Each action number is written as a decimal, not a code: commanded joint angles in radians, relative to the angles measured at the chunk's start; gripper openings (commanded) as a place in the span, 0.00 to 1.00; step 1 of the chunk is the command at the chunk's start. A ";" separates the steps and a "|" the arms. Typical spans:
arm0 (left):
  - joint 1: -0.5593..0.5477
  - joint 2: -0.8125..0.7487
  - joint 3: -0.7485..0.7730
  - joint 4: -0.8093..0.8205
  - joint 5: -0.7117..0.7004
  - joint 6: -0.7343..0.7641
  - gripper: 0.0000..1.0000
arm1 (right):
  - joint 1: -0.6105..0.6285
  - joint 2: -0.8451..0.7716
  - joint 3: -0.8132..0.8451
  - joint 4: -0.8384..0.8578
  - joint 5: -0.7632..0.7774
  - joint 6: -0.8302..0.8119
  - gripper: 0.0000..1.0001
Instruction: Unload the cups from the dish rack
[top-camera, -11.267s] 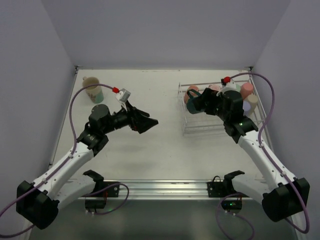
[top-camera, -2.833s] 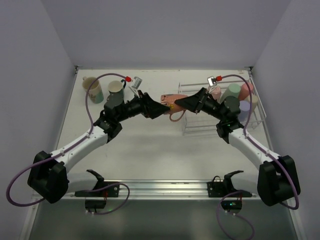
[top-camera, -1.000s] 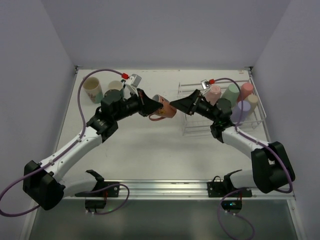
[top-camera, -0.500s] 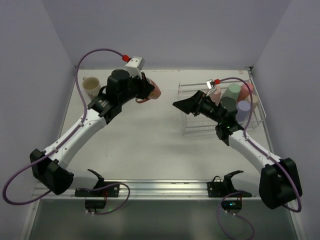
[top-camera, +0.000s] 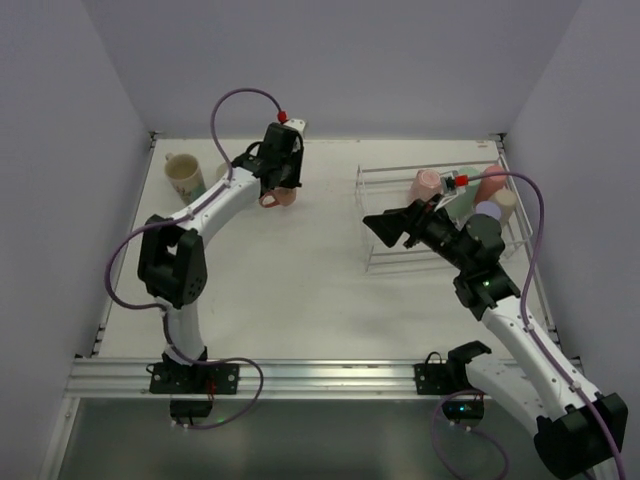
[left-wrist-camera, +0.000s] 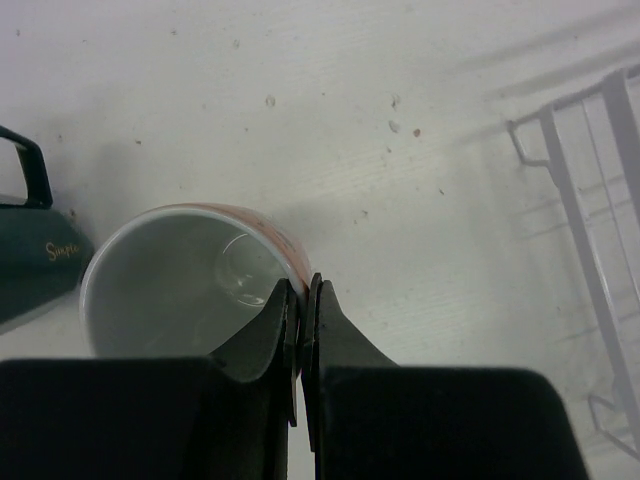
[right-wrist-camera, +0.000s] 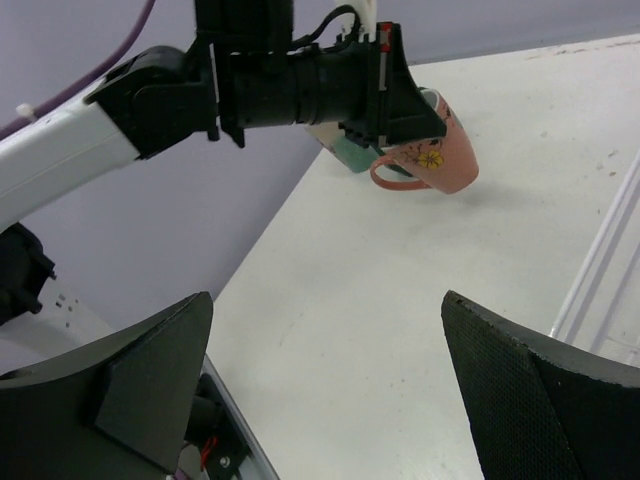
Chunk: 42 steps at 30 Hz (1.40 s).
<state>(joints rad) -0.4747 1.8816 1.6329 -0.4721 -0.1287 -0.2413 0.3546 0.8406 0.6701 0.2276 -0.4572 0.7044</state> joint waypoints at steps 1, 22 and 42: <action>0.045 0.053 0.142 0.044 0.015 0.028 0.00 | 0.007 -0.037 -0.009 -0.071 0.034 -0.059 0.99; 0.079 0.289 0.308 -0.027 0.020 0.060 0.13 | 0.009 -0.055 -0.012 -0.123 0.075 -0.105 0.99; 0.068 -0.083 0.193 0.090 0.309 0.001 0.88 | 0.004 0.127 0.206 -0.393 0.532 -0.272 0.93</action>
<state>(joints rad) -0.3954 1.9858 1.8923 -0.4992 0.0036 -0.2024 0.3607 0.9325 0.7780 -0.0917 -0.1062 0.4999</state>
